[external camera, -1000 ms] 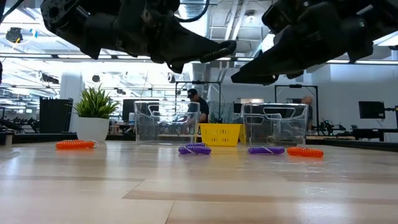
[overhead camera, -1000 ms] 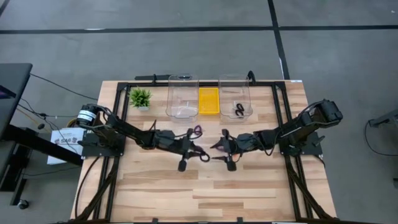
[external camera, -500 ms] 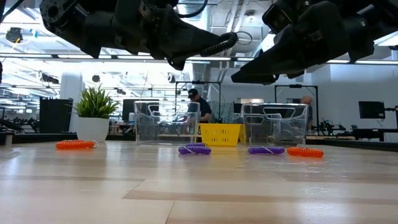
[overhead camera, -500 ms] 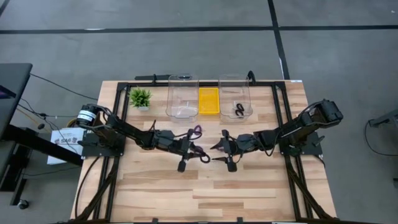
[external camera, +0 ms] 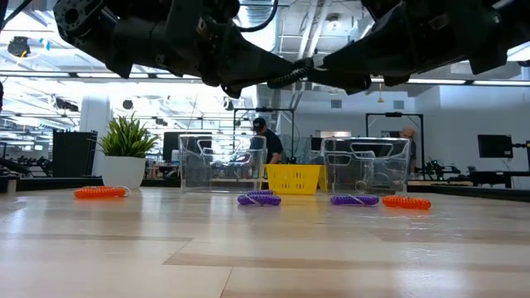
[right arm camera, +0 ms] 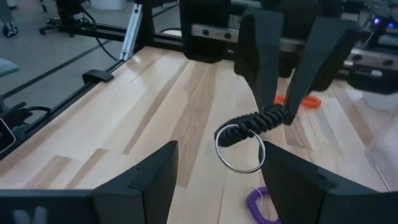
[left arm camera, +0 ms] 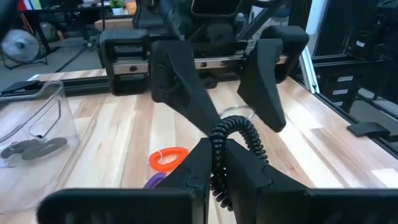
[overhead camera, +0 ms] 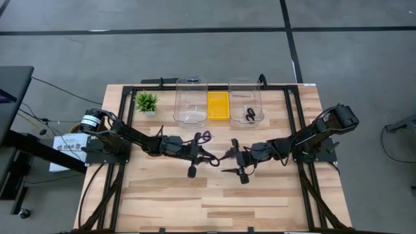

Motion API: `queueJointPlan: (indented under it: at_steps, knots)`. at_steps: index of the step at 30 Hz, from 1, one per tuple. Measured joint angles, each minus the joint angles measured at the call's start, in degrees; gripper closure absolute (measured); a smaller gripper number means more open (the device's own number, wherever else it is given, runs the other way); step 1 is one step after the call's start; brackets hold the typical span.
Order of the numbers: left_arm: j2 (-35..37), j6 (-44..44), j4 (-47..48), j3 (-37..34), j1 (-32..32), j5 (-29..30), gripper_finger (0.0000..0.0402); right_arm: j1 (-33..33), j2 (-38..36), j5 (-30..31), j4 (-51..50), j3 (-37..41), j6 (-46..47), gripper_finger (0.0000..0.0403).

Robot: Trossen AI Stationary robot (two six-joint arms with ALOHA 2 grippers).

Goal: Sort spring keychains
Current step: Put the black spring keychain into the right transparent bin

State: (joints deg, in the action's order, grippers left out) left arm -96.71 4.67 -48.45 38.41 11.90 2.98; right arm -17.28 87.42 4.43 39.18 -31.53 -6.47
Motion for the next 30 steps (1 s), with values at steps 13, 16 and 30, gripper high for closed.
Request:
queueJointPlan:
  at_steps: [13, 16, 30]
  knots:
    - [0.0, 0.0, 0.0, 0.0, 0.0, 0.0, 0.0366, 0.1, 0.0, 3.7, 0.3, 0.0, -1.4, 0.0277]
    - [0.0, 0.0, 0.0, 0.0, 0.0, 0.0, 0.0366, 0.1, 0.0, 5.5, 0.4, 0.0, -1.5, 0.0317]
    - [0.0, 0.0, 0.0, 0.0, 0.0, 0.0, 0.0366, -0.7, 0.0, 5.9, -4.3, -3.0, -1.7, 0.04]
